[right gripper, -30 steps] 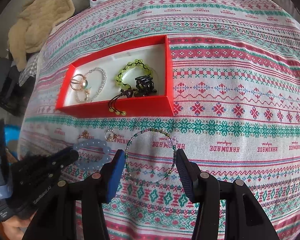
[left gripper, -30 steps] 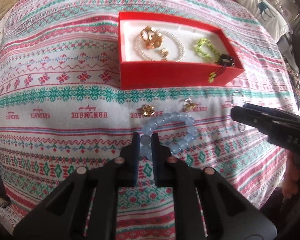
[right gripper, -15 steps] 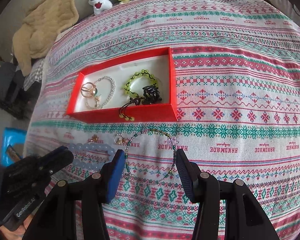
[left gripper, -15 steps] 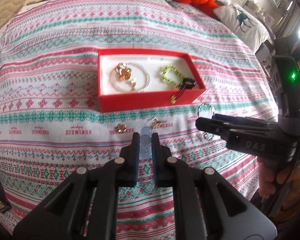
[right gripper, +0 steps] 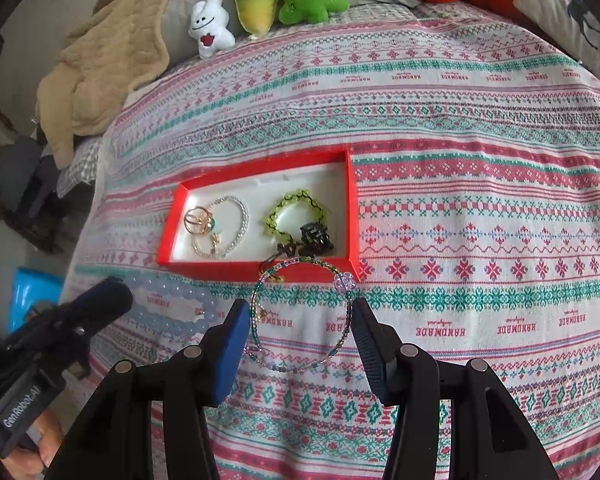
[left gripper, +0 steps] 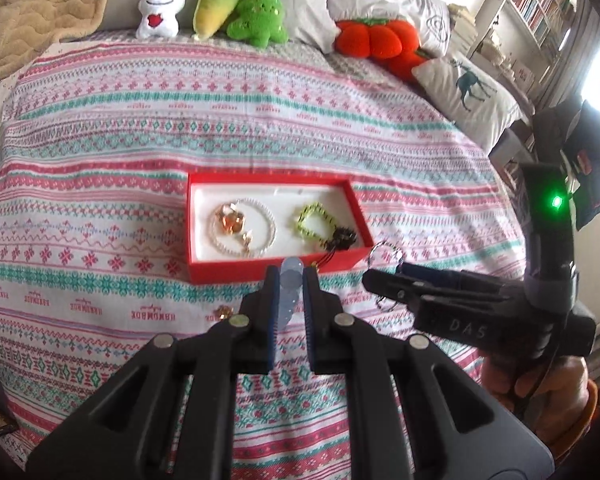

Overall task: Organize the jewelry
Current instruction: 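Carry both bracelets into the red box and open both tools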

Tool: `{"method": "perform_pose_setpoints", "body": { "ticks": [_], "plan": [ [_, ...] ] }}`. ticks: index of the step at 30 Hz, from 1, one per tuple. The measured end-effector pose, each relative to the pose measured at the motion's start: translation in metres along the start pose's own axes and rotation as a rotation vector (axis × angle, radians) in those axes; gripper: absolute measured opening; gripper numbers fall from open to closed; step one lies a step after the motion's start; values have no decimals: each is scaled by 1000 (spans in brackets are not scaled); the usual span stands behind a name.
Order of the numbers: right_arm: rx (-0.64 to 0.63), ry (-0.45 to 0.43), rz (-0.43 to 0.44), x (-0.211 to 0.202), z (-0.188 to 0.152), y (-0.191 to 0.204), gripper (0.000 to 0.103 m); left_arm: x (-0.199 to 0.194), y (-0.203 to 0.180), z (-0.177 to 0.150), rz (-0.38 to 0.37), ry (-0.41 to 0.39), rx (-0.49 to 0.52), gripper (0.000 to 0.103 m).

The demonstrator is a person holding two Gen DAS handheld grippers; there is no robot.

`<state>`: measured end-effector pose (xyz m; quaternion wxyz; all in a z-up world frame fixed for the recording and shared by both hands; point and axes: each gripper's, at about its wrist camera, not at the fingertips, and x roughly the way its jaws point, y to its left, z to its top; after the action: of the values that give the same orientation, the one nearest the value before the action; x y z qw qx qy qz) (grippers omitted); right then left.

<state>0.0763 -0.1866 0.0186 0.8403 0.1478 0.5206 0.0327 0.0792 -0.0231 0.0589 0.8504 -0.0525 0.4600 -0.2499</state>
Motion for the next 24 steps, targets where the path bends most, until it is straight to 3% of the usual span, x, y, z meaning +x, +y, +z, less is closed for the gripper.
{"method": "perform_pose_setpoints", "body": {
  "ticks": [5, 14, 24],
  "plan": [
    [3, -27, 10, -1, 7, 3, 53, -2, 0, 13, -29, -49, -28, 13],
    [11, -63, 13, 5, 22, 5, 53, 21, 9, 35, -70, -68, -79, 13],
    [23, -87, 5, 21, 39, -1, 53, 49, 39, 46, -7, -78, -112, 13]
  ]
}}
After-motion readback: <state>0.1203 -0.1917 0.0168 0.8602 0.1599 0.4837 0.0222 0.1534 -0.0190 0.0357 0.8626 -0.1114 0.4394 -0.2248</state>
